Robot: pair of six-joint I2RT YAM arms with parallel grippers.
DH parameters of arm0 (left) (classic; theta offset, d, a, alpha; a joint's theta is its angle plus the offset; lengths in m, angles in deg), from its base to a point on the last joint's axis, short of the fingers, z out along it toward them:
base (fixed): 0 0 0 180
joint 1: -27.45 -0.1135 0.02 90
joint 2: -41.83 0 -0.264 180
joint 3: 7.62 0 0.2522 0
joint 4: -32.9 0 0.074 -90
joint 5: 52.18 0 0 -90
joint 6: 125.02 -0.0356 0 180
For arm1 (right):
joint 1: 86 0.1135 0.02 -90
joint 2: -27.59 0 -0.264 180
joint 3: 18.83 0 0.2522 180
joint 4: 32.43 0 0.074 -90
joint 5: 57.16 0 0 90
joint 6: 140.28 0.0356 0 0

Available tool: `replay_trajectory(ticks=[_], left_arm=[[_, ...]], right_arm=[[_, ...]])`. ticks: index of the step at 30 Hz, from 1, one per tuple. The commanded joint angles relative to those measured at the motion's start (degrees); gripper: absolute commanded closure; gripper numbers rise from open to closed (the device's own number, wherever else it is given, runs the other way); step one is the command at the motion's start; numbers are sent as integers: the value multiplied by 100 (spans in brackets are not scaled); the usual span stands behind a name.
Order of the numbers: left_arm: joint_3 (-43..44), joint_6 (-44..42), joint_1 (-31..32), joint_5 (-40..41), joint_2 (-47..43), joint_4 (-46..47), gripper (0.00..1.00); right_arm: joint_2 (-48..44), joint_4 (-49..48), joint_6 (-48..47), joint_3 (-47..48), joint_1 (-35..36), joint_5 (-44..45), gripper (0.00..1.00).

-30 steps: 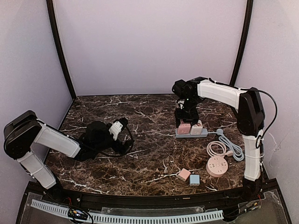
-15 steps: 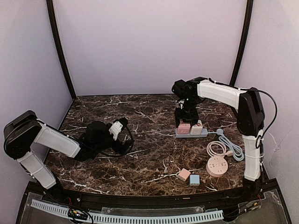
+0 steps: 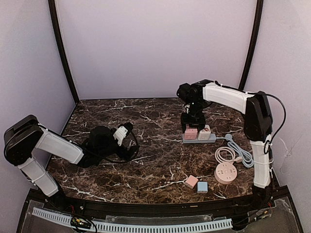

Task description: Insert the plug

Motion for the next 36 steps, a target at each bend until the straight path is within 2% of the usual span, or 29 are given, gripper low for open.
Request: replay_trajectory(ticks=[1,24,36], left_arm=[[-95,-3,-34,16,-115,79,1],[-84,15,-34,-32,-91,105,1],[-11,4,-34,-47,72,134,1]], right_arm=[[411,579,-70,159,18,848,100],[530,355,-71,-172,-8,823,100],[622,-410,-206,-999,-227,448,100]])
